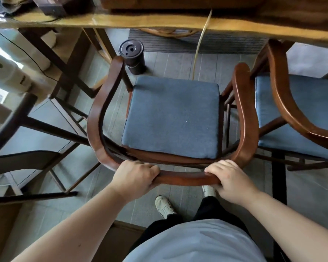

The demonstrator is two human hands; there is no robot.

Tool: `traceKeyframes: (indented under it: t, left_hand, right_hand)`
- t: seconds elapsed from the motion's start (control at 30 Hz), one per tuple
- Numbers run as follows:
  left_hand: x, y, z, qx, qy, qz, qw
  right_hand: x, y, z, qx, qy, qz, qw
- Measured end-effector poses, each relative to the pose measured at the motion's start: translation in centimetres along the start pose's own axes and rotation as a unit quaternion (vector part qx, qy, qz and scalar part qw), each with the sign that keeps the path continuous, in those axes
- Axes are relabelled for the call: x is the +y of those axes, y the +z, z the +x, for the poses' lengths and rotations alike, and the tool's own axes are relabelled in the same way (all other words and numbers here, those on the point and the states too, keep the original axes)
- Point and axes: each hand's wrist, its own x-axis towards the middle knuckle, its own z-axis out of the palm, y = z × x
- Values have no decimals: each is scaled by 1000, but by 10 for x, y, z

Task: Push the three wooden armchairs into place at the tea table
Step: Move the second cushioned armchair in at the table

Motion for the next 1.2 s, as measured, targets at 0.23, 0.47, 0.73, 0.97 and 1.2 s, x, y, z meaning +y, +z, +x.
traceKeyframes:
  t: [0.23,0.47,0.73,0.97,1.2]
  left_hand:
    - [-20,-6,44,2,18,40,999]
    - [-41,-15,79,27,45,52,997]
    - [-46,-14,88,63,66,-12,996]
    - [-114,-16,65,31,52,10,998]
    - [-137,-14,81,-31,208,-4,978]
  right_hand:
    - [22,-21,34,-8,18,4,1000]
    - [32,-40,58,-15,49,-9,999]
    - [23,-50,71,-35,44,-28,998]
    - [-29,-33,90,10,44,-77,996]
    - [-46,-30,106,-37,164,-146,975]
